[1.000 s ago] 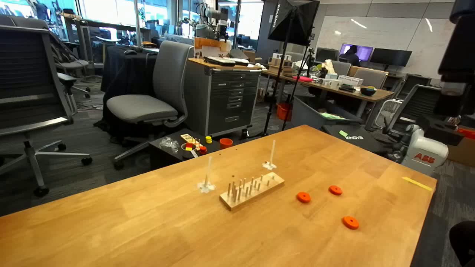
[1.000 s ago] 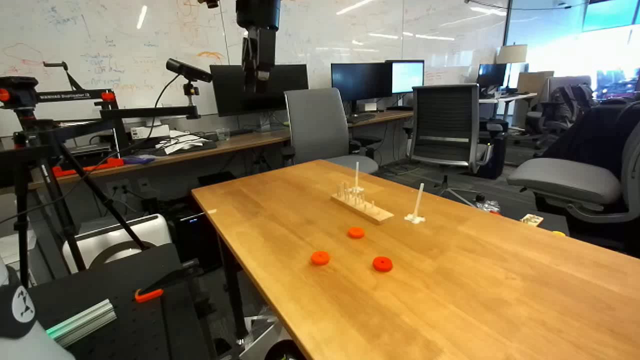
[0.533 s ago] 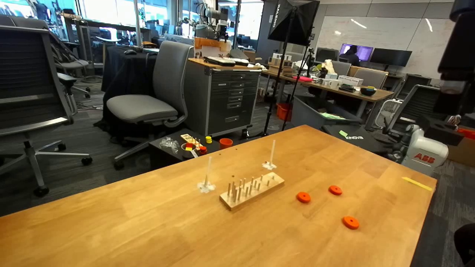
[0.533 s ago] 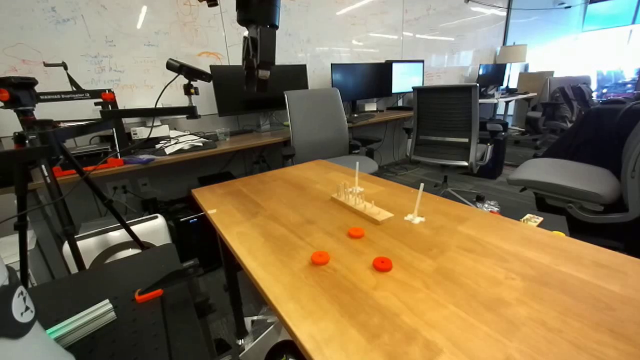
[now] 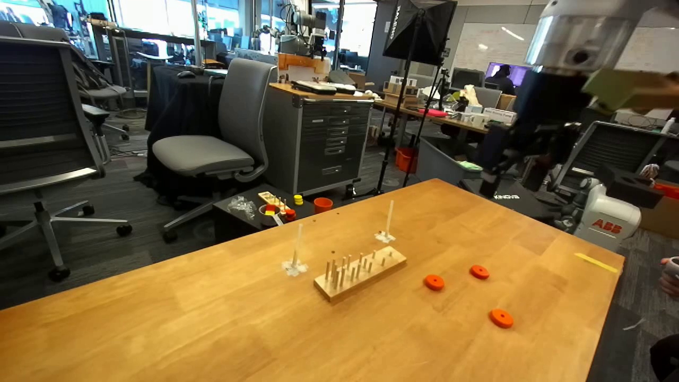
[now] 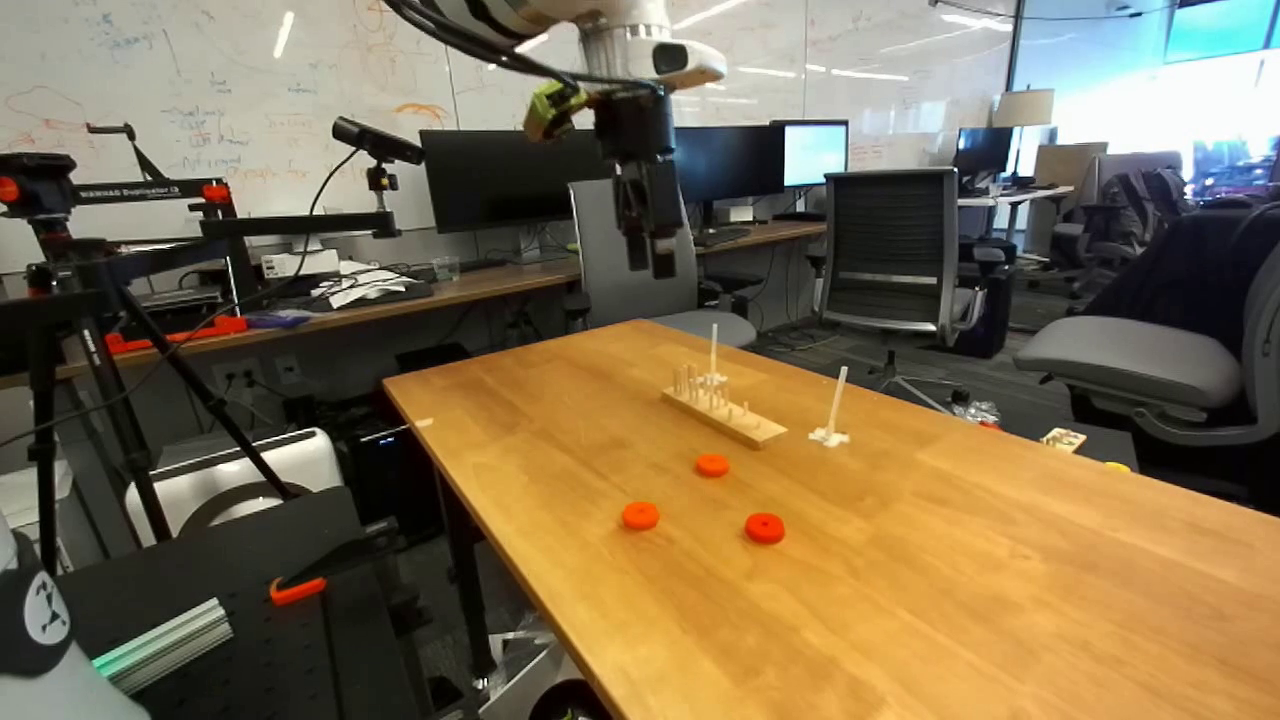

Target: Pick up the orange object, hang it through its center hole on the object, pick up the second orange object and hang it on top of the first orange object

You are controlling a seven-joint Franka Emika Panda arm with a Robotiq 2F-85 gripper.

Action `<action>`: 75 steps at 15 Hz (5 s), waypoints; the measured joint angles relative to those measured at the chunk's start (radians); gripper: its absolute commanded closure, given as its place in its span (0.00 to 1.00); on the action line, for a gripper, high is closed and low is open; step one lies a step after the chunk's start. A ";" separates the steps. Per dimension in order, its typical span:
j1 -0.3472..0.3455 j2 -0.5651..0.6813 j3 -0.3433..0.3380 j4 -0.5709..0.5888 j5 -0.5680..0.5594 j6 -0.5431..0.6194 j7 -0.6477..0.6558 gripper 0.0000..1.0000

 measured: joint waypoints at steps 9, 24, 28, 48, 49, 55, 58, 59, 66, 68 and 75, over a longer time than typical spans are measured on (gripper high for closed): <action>0.030 0.158 -0.067 0.063 -0.053 0.067 0.085 0.00; 0.086 0.521 -0.176 0.149 0.079 0.277 0.184 0.00; 0.135 0.587 -0.226 0.210 0.079 0.307 0.212 0.00; 0.179 0.643 -0.247 0.269 0.252 0.336 0.256 0.58; 0.176 0.638 -0.247 0.264 0.259 0.336 0.256 0.66; 0.164 0.616 -0.247 0.239 0.272 0.337 0.255 0.83; 0.169 0.606 -0.246 0.239 0.272 0.337 0.254 0.83; 0.174 0.598 -0.246 0.241 0.271 0.336 0.254 0.83; 0.232 0.557 -0.244 0.317 0.155 0.146 0.224 0.83; 0.234 0.557 -0.239 0.363 0.118 0.031 0.174 0.83; 0.206 0.576 -0.215 0.515 0.094 -0.232 -0.104 0.83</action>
